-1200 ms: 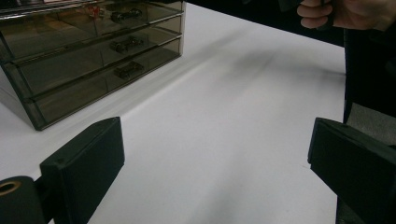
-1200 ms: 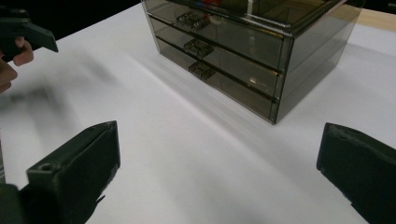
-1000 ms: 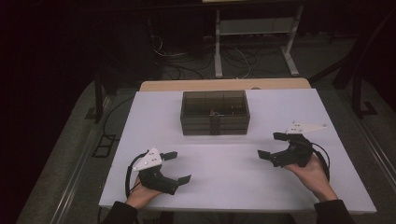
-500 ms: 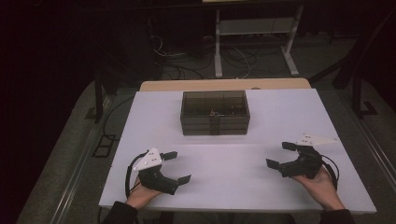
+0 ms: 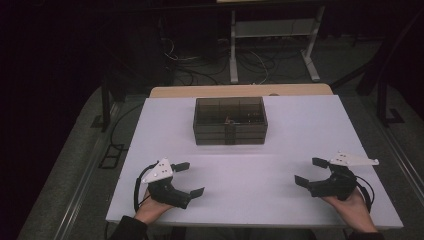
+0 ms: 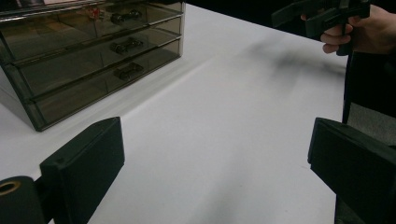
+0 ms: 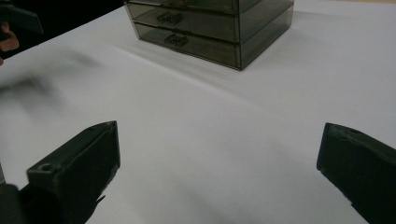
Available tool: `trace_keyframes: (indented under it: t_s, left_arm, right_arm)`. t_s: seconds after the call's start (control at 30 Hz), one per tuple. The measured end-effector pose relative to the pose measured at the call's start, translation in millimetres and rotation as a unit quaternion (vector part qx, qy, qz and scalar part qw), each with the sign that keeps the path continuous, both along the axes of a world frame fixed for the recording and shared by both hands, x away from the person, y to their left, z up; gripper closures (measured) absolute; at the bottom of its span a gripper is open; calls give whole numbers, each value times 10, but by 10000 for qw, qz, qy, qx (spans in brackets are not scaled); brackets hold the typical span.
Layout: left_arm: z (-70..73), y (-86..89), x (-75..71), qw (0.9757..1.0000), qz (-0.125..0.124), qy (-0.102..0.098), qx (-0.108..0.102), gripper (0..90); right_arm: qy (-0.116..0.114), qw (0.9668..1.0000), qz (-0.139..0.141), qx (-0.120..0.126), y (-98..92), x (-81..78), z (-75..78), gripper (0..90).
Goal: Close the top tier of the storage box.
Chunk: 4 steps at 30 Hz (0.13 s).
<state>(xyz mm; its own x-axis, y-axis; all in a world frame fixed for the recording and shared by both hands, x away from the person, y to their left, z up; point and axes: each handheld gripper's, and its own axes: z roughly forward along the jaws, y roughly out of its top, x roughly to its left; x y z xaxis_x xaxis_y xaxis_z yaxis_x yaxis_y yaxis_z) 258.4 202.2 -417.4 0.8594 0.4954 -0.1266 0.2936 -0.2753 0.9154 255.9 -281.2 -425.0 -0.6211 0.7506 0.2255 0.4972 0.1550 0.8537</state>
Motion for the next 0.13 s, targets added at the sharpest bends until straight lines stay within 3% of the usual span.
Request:
trace_keyframes:
  t_s: [0.13]
  left_arm:
    - [-7,11,10,10000,15,17,-7,30]
  right_arm:
    - [-41,10000,-19,29,-17,-14,-4,0]
